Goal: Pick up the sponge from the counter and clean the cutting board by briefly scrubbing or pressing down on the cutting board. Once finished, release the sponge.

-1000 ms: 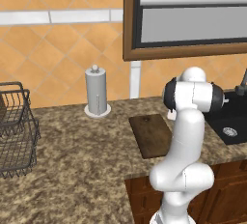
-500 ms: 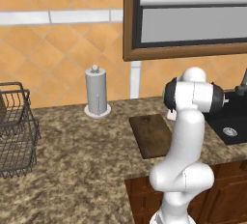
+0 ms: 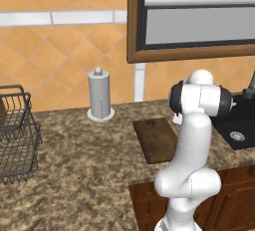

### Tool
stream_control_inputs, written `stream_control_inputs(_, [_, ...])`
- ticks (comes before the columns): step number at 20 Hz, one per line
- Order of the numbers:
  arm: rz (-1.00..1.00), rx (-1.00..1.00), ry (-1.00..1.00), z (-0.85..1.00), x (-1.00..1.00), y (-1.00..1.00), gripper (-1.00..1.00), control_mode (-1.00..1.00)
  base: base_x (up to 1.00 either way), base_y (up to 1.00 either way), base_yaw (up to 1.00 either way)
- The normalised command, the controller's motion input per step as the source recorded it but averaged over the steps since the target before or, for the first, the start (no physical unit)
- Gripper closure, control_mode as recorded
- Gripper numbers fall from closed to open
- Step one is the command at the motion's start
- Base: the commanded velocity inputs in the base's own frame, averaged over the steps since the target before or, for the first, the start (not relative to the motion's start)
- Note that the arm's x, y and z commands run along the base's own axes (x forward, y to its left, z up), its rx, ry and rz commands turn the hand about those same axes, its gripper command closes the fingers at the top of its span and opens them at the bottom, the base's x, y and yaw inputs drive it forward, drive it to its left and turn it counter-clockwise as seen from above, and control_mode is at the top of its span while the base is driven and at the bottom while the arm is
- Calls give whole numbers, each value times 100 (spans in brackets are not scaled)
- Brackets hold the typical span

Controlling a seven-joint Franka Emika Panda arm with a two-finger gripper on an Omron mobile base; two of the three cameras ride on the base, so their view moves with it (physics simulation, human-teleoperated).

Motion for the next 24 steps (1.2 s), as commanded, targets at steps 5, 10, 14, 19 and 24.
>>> stream_control_inputs(5, [9, -1, -3, -100, -96, 52, 100, -100, 0, 0, 0])
stream_control_inputs(10, [8, 1, -8, -63, -80, 40, 100, -100, 0, 0, 0])
stream_control_inputs(14, [0, -1, 0, 90, -45, 23, 100, -100, 0, 0, 0])
stream_control_inputs(19, [0, -13, 2, 68, -17, 69, 100, -100, 0, 0, 0])
stream_control_inputs(24, [0, -14, 5, 8, 16, 65, 100, -100, 0, 0, 0])
